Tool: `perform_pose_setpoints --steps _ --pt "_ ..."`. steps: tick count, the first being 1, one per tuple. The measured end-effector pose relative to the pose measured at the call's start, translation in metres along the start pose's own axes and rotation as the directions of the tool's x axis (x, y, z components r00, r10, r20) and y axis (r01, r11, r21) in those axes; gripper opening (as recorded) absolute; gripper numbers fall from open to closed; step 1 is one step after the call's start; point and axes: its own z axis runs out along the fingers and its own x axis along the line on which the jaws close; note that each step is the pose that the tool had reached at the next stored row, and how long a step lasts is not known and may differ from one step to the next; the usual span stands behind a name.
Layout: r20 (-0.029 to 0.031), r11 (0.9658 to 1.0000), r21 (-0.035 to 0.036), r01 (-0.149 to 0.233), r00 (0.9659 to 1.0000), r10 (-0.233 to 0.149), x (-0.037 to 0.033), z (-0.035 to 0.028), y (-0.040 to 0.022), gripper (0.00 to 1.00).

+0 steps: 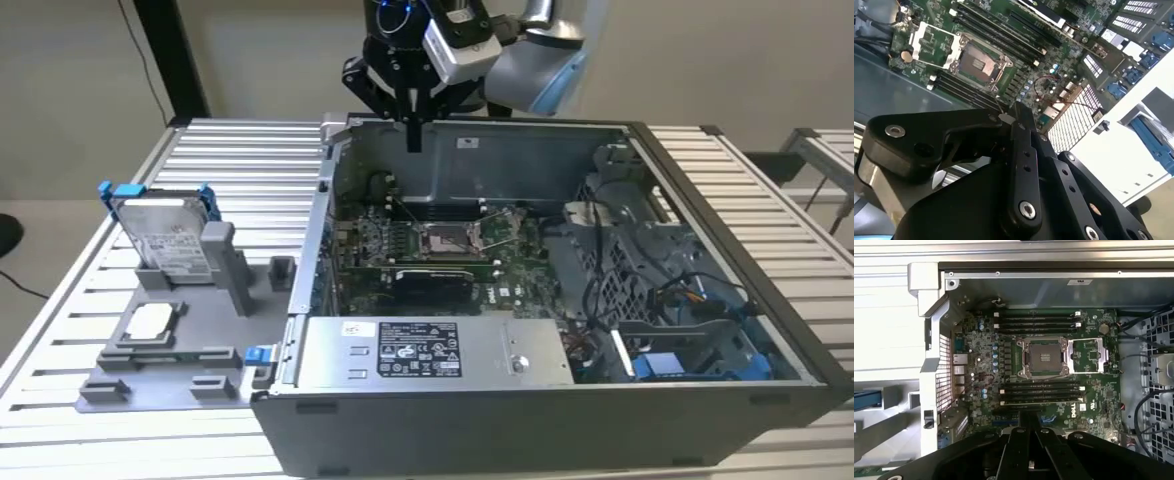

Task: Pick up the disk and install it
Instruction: 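Reach for the disk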

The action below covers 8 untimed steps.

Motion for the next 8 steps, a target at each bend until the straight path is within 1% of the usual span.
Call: perform_pose_setpoints --steps 3,8 --pt "-0.0001 1.0000 0.0000 0.000 1.0000 0.000 0.0037 0.0000 0.0025 0.00" --pt "0.0000 1.0000 -0.0001 0.000 1.0000 0.000 0.0160 -0.0007 0.0029 0.00"
